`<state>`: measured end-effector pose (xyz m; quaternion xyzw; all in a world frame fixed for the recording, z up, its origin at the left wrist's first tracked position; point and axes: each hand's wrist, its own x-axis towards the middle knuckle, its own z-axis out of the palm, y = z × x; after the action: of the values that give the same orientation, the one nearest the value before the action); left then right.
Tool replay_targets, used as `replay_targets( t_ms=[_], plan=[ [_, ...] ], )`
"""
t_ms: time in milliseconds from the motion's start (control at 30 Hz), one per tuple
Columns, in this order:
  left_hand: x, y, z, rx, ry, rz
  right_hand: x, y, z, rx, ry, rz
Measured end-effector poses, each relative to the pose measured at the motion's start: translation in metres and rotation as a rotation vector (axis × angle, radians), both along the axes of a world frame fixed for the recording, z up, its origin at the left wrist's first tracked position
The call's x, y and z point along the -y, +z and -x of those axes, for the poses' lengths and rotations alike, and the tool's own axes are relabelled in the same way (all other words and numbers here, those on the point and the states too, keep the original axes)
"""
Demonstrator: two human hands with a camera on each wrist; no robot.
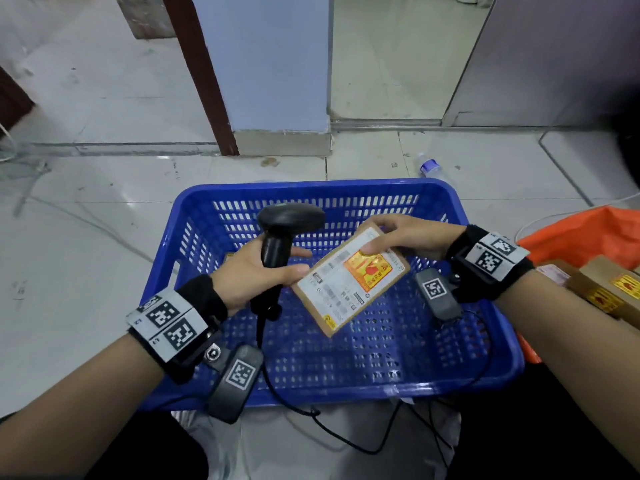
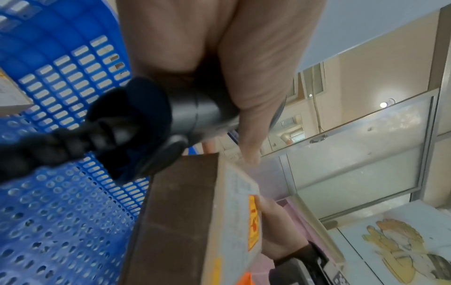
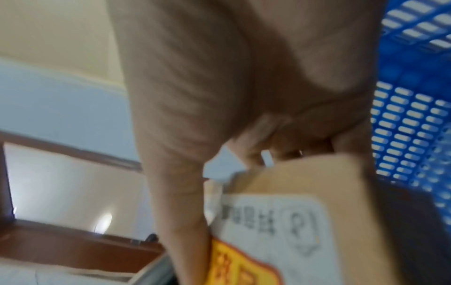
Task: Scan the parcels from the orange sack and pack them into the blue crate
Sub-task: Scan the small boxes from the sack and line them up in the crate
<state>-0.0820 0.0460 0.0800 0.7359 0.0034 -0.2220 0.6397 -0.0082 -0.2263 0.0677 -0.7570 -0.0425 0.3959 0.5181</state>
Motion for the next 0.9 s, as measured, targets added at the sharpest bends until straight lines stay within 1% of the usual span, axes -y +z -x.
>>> replay_targets(
  t_ms=[67,133,233,300,400,500,667,900],
  plan=[
    [-0.006,0.0,-0.005,0.022,0.111,0.018,0.009,-0.004,-0.006,0.031,-0.161,-0.012],
    [-0.011,0.001,-0.011,0.045,0.192,0.037,0.014,-0.011,-0.007,0.009,-0.314,-0.046],
    [-0.015,0.004,-0.016,0.06,0.239,0.062,0.014,-0.027,-0.005,-0.12,-0.562,-0.119],
    [-0.013,0.003,-0.016,0.053,0.253,0.078,0.01,-0.035,-0.003,-0.182,-0.638,-0.122],
    [-0.008,-0.001,-0.014,0.031,0.234,0.099,-0.001,-0.043,-0.001,-0.239,-0.583,-0.131],
    [-0.006,-0.002,-0.014,0.062,0.213,0.082,-0.015,-0.05,0.004,-0.272,-0.497,-0.158],
    [-0.005,-0.001,-0.014,0.112,0.198,0.018,-0.027,-0.07,0.014,-0.167,-0.357,-0.159],
    [0.005,0.001,-0.009,0.143,0.205,-0.035,-0.036,-0.089,0.024,-0.116,-0.361,-0.099]
  ],
)
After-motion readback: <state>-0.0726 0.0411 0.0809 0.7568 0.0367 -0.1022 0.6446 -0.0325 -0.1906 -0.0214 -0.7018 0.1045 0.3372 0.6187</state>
